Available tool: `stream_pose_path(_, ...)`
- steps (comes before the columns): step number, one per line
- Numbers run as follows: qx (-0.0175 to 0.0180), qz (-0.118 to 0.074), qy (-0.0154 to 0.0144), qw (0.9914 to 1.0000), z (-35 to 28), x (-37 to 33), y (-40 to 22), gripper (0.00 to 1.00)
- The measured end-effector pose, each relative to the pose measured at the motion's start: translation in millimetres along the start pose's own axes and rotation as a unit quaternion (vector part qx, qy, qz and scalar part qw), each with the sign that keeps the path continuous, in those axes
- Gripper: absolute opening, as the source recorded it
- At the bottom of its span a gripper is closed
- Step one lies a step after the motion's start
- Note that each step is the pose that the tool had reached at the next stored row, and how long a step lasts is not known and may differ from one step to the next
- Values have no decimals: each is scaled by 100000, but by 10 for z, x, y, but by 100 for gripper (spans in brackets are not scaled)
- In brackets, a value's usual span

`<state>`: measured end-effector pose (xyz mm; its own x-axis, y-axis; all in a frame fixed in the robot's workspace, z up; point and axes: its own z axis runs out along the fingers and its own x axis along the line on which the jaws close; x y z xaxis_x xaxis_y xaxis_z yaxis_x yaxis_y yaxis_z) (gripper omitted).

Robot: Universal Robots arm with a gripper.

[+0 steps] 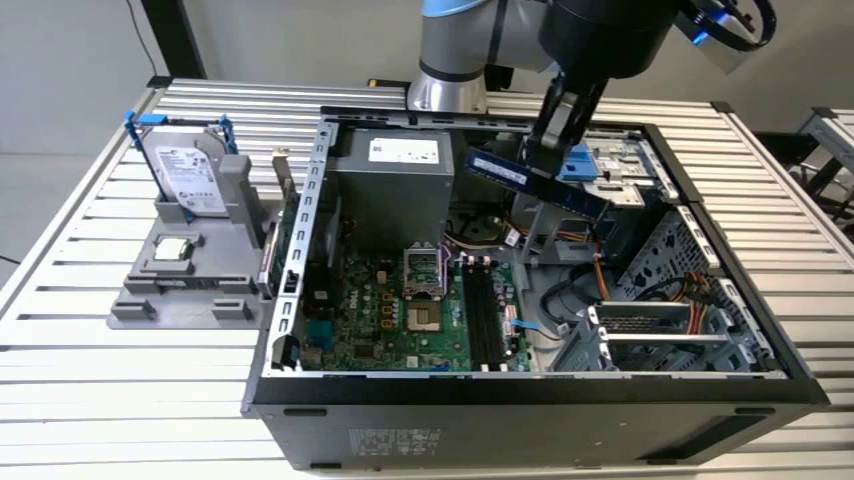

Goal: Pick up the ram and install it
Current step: 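Insert the ram into the slot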

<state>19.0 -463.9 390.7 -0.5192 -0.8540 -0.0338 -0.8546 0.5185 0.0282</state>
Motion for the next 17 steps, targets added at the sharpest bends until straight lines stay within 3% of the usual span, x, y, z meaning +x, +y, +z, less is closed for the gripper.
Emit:
stream_pose_path(4,105,2993,-81,99955,0,0,0,0)
stream_pose_path(8,203,5806,-155,99831,0,0,0,0)
stream_pose_path(13,316,9139,-248,99581,1,0,0,0)
stream_pose_path(17,405,11623,-307,99321,0,0,0,0)
